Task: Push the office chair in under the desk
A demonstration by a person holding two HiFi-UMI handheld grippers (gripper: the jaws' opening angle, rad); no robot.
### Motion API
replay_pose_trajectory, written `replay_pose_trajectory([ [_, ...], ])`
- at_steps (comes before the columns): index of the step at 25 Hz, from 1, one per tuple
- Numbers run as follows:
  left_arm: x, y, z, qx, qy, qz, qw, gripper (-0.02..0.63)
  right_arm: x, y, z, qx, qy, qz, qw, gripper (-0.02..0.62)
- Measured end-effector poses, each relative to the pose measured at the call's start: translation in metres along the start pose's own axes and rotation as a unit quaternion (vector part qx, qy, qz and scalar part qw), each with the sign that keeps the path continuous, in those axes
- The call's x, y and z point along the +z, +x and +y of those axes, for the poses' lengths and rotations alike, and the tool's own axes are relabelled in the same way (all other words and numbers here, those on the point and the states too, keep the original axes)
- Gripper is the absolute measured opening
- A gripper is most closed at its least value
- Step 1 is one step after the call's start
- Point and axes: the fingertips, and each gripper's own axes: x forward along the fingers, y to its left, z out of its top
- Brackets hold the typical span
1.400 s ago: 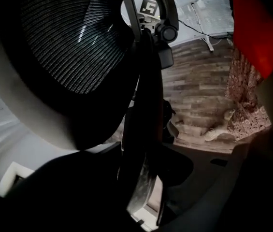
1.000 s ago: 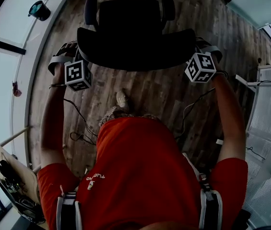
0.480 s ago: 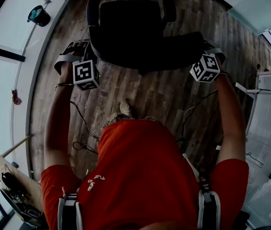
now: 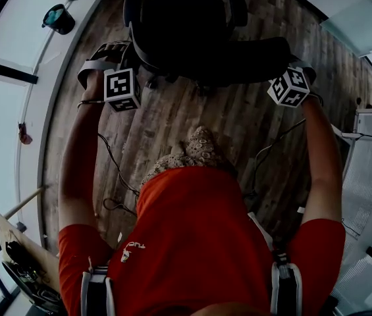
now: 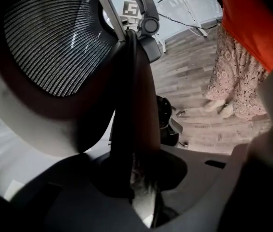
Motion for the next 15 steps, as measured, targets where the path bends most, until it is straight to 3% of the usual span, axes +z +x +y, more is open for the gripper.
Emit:
replay_pose_trajectory([
  [4, -0.012, 0.017, 0.016, 0.003, 0.005, -0.006, 1.0000, 0.081, 0.002, 0.013, -0.015, -0.006, 0.005, 0.004, 1.000, 0.098],
  [15, -0.024, 0.085, 0.078, 0.001, 0.012, -0.019, 0.9997, 0.078, -0.041, 0.060, -0.068, 0.008, 0.013, 0.027, 1.000, 0.098],
])
